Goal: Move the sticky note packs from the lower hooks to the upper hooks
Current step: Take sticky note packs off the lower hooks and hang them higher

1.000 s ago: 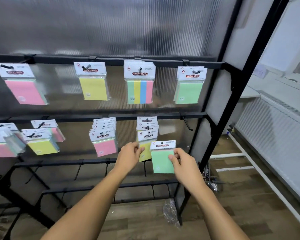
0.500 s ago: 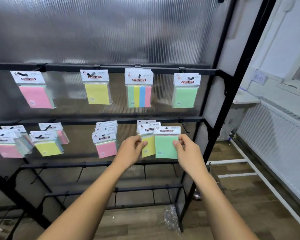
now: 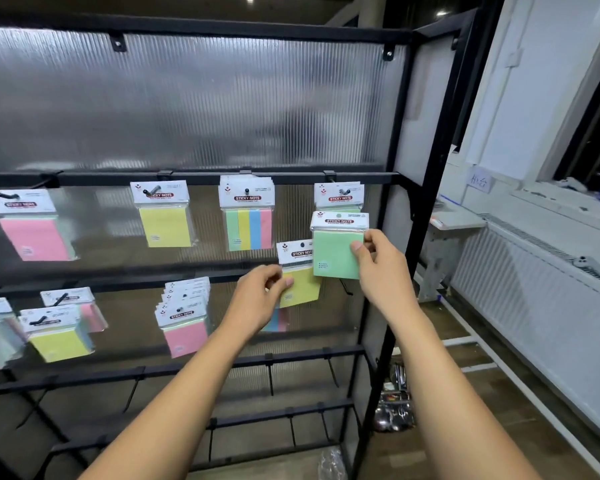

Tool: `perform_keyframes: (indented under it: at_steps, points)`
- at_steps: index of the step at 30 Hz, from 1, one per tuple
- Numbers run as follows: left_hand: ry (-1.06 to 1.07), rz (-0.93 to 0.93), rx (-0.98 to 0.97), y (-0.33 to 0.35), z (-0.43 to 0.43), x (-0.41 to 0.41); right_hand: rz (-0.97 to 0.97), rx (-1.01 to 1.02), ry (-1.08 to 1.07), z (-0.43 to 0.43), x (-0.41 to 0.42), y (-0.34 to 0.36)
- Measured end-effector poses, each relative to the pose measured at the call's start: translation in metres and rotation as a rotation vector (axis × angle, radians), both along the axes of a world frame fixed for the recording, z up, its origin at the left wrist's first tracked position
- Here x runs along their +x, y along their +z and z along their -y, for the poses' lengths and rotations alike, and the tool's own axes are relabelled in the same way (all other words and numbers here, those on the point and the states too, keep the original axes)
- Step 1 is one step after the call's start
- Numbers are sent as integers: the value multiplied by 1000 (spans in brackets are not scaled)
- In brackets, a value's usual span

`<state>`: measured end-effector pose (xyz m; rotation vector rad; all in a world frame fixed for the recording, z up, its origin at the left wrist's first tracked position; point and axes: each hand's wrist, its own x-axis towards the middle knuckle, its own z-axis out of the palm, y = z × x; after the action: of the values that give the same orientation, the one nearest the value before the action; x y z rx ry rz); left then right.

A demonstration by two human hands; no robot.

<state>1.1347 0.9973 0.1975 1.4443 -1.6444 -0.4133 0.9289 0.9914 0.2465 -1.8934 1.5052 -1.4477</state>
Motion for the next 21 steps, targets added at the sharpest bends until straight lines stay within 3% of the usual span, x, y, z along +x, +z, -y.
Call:
perform_keyframes:
  at_steps: [5,13,21]
  points:
    - [4,-98,-5,2,7,0,19,-29,1,10,-2,9]
    - [3,-83,5,-1,19,-2,69,-89,-15,30,-7,22]
    - [-17,-80,26,-5,26,-7,45,-6,-19,51,-12,13]
